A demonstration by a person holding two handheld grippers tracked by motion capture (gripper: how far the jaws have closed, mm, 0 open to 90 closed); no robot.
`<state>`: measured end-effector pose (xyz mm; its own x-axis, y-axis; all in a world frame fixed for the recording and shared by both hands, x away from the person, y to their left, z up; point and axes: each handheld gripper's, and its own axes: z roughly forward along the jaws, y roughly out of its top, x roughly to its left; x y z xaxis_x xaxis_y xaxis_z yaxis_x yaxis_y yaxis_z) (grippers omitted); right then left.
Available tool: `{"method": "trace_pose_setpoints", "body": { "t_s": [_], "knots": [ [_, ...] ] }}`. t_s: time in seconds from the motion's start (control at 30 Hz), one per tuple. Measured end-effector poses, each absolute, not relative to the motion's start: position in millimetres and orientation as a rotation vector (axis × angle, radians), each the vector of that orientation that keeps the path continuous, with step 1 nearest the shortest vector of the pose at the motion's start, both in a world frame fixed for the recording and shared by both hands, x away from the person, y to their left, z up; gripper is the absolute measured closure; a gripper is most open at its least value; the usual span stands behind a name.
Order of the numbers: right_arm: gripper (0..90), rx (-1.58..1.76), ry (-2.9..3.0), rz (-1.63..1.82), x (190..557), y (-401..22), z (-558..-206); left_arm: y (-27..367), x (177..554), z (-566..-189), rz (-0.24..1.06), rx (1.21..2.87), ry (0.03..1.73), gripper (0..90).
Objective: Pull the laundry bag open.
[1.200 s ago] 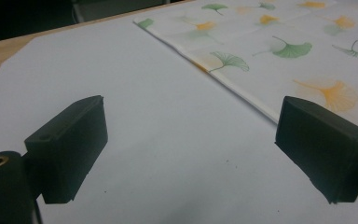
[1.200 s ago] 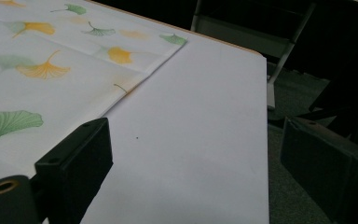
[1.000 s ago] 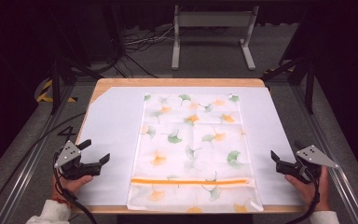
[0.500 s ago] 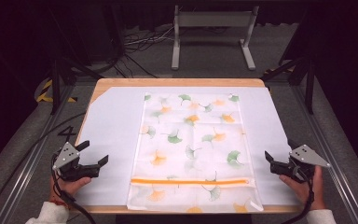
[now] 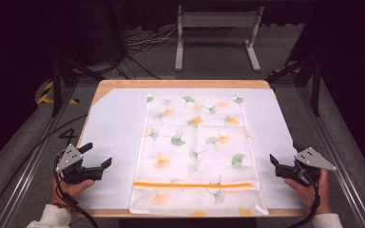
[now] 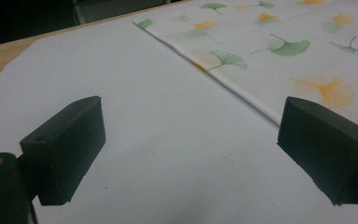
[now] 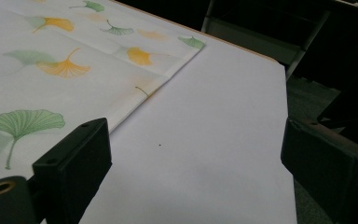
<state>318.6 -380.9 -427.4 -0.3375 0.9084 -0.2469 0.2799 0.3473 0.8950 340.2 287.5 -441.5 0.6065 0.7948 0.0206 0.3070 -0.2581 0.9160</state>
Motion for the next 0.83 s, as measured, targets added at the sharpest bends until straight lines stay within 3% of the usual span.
{"method": "trace_pose_setpoints", "body": {
  "t_s": [0.83],
  "knots": [
    [9.1,1.047,1.833,0.991,318.7,-379.7,-428.5,284.8,343.2,-441.3,0.595,1.838,0.881,7.9]
  ]
}}
